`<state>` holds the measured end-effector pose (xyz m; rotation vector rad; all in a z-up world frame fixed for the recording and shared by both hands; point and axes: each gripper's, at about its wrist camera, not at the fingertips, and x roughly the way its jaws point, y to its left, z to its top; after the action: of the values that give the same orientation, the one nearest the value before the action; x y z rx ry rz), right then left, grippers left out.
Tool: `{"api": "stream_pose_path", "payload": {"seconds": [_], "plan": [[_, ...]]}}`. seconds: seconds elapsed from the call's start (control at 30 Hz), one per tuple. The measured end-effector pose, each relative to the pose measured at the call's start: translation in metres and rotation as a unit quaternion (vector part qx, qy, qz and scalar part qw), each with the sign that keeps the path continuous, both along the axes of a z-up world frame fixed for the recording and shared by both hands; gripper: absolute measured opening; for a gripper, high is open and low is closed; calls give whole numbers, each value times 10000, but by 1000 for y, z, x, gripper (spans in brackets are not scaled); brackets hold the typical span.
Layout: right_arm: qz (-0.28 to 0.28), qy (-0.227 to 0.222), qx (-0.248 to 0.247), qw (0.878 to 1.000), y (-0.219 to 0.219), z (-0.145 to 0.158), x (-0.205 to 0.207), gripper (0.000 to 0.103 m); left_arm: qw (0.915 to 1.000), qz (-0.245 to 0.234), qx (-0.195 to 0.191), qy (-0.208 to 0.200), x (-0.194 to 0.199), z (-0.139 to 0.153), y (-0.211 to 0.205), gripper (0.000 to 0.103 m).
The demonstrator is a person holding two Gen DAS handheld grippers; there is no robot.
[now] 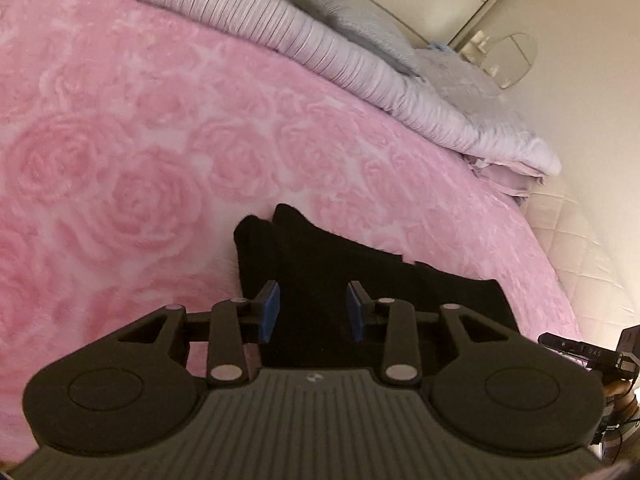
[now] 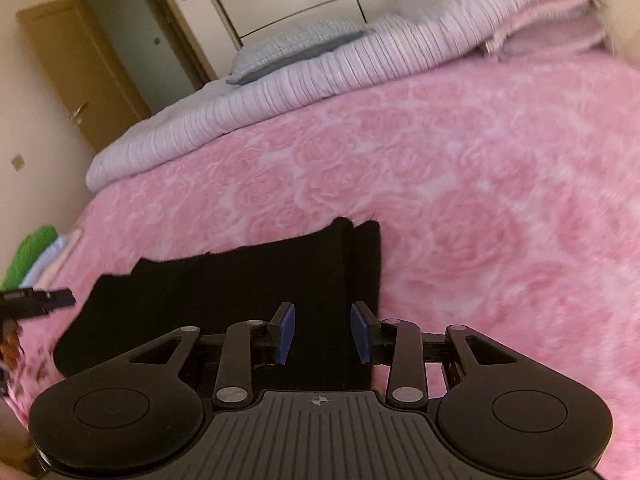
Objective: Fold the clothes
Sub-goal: 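Flip the held garment over, lay it on the bed, open both grippers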
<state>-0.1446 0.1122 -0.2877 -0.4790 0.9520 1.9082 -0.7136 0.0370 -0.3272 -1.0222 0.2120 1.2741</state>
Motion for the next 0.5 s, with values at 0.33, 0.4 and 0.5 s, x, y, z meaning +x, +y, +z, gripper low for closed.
{"api": "stream_pose_path", "payload": {"seconds": [0.33,0.4,0.5], "plan": [[-202,472,-395,9979,72,-44,-12,40,9999,47,-111,-7,3,-27,33,30],[-205,469,-460,9976,83,-53,-17,40,10000,-40,-50,32,3,-30,37,30],[-152,542,-501,9972,90,-65,-22,11,9996,-248,62,150,4,-30,41,1]]}}
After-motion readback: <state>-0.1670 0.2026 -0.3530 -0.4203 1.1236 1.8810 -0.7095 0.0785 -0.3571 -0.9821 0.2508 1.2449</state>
